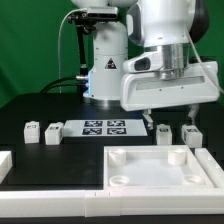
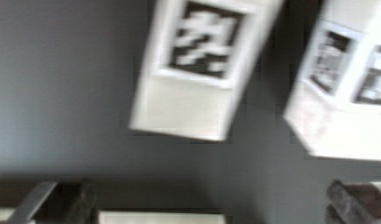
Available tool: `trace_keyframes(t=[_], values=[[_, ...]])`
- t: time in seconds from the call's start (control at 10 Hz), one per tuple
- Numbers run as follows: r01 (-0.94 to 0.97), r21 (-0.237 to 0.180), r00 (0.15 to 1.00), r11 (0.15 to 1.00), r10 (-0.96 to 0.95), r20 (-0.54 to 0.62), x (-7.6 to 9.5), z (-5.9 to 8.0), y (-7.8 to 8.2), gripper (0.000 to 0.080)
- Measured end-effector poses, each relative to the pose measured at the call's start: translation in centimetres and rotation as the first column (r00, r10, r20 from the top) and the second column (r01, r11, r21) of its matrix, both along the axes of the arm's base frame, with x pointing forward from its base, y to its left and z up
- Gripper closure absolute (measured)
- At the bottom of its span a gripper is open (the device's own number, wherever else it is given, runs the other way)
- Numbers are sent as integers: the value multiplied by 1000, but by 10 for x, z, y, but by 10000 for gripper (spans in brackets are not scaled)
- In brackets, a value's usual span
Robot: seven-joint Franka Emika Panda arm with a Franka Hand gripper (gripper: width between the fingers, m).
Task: Assemble one leg
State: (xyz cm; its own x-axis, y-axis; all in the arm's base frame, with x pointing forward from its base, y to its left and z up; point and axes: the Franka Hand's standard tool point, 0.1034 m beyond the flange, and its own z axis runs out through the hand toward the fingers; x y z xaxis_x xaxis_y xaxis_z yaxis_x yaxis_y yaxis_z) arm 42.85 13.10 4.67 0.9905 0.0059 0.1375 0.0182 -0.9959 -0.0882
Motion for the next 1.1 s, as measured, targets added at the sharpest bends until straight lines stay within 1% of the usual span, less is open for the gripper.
trace_keyframes(t=[0.1, 0.2, 0.5, 0.6, 0.7, 0.8, 0.9, 1.0, 1.1], values=[[87, 21, 996, 996, -87, -12, -5, 0, 15, 151], [53, 21, 999, 998, -53, -7, -8, 0, 24, 151], [36, 12, 998, 999, -36, -55, -9, -2, 24, 151], [31, 5, 995, 1000, -30, -99, -12, -4, 23, 151], [-1, -6, 979, 1000, -1, -205, -17, -6, 20, 151], [-5, -7, 951, 1000, 3, -309, -14, -4, 16, 151], [-7, -7, 934, 1000, 4, -357, -13, -4, 21, 151], [-24, -9, 893, 1000, 17, -451, -18, -3, 27, 151], [-33, -6, 860, 999, 25, -510, -15, -3, 32, 151]])
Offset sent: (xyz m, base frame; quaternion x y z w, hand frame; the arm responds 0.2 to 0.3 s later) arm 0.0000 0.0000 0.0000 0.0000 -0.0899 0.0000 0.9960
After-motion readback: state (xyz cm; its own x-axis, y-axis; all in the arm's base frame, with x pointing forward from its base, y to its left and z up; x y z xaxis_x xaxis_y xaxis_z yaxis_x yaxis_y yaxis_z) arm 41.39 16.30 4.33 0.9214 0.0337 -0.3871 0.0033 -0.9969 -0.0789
